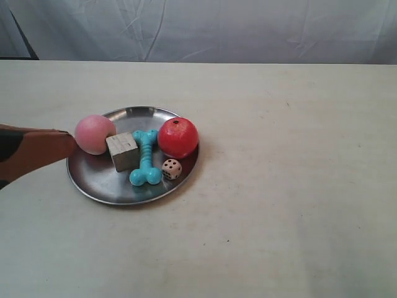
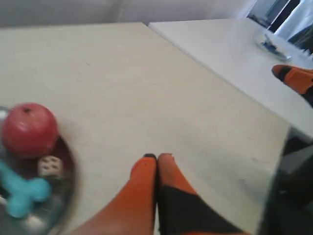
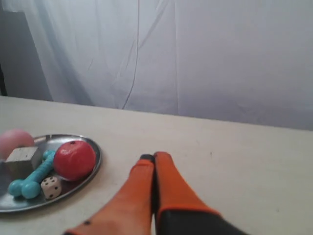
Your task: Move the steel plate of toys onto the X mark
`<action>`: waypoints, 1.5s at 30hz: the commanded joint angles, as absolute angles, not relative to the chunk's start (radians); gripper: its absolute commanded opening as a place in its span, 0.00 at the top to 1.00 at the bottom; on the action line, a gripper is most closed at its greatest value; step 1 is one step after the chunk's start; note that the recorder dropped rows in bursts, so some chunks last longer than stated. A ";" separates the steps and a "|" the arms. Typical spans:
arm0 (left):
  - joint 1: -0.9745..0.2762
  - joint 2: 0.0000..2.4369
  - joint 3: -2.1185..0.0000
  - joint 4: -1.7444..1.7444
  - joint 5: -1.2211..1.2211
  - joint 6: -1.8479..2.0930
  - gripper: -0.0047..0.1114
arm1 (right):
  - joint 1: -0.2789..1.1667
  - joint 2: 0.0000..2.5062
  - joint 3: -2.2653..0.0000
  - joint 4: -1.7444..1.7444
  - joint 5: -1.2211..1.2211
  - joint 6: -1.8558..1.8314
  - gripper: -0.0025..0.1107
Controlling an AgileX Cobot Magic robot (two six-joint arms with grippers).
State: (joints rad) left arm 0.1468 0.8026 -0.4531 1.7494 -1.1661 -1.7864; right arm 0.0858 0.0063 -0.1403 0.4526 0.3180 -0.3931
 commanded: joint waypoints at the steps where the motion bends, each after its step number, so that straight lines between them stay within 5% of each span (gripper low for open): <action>1: 0.138 0.725 -0.418 1.743 -0.813 -1.589 0.96 | 0.079 0.000 -0.074 0.476 0.307 -0.404 0.99; 6: 0.138 0.672 -0.353 1.589 -0.276 -1.589 0.96 | 0.079 0.000 -0.063 0.480 0.318 -0.401 0.99; 10: 0.138 0.675 -0.352 1.540 -0.121 -1.589 0.96 | 0.079 0.000 -0.063 0.480 0.311 -0.401 0.99; 19: 0.135 0.675 -0.348 1.347 -0.146 -1.579 0.96 | 0.079 0.000 -0.063 0.480 0.311 -0.401 0.99; 29: 0.135 0.675 -0.227 0.463 -0.292 -0.555 0.96 | 0.079 0.000 -0.063 0.480 0.311 -0.401 0.99; 45: 0.135 0.592 -0.054 0.415 -0.344 -0.492 0.96 | 0.079 0.000 -0.063 0.484 0.312 -0.401 0.99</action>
State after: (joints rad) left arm 0.1394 0.5996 -0.0599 0.4234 -0.3225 -0.4946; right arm 0.0858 0.0063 -0.0659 0.4815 0.3182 -0.3967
